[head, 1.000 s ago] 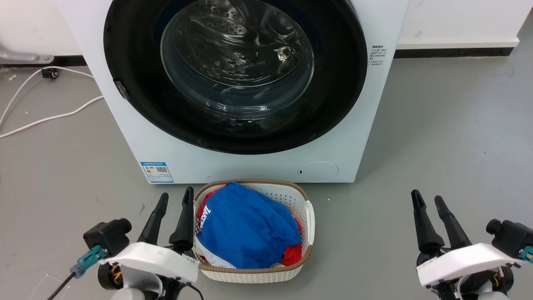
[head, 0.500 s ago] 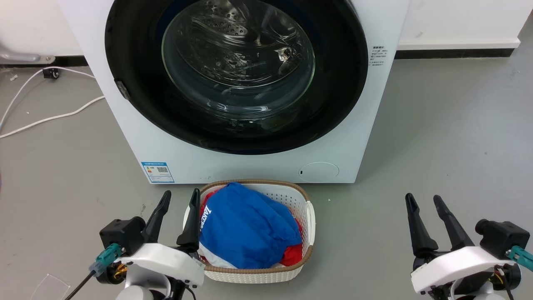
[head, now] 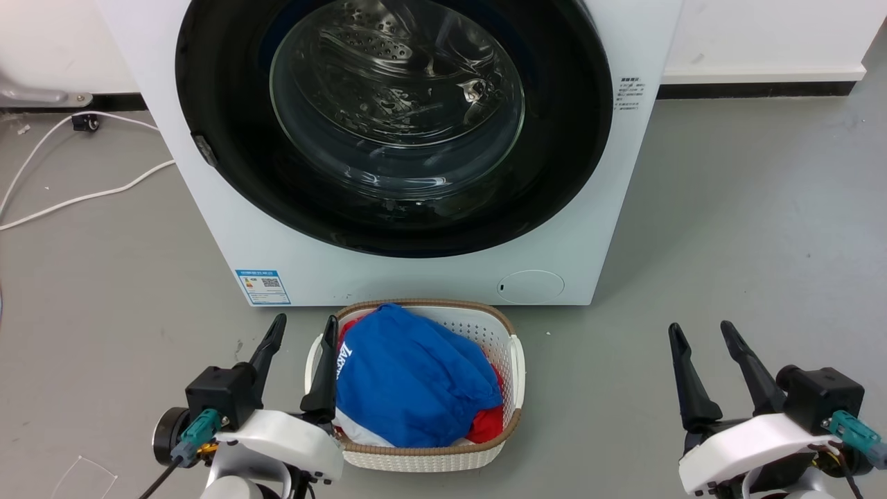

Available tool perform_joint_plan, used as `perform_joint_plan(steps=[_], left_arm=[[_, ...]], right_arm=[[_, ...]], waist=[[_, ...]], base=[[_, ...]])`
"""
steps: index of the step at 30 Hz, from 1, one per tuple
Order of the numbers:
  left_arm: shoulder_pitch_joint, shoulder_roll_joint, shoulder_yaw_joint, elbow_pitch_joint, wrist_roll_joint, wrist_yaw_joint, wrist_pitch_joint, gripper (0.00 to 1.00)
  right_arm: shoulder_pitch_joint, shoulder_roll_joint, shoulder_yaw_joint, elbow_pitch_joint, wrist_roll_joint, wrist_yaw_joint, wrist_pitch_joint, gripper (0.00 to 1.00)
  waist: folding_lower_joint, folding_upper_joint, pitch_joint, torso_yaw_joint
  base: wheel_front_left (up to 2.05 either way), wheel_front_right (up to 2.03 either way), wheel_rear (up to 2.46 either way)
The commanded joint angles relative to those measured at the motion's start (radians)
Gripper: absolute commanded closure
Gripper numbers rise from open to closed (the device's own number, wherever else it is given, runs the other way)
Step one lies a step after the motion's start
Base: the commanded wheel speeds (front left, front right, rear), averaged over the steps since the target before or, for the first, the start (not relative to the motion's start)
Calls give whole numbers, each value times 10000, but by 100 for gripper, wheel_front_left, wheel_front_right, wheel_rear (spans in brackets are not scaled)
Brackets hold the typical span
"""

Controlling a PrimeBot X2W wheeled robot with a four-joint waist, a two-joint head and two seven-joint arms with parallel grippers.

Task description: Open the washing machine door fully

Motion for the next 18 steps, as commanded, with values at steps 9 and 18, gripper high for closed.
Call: perform_joint_plan(steps=[9, 18], left_arm=[[-125, 8, 17, 80, 749, -2, -262, 0], [-55, -160, 198, 86, 1155, -202, -416, 0]], right_arm=[[100, 61, -45, -219, -857, 19, -99, 0], [106, 98, -102, -220, -1331, 21, -268, 0]], waist=[[-1, 0, 9, 6], [-1, 0, 22, 2]], base=[[0, 0, 0], [0, 0, 0]])
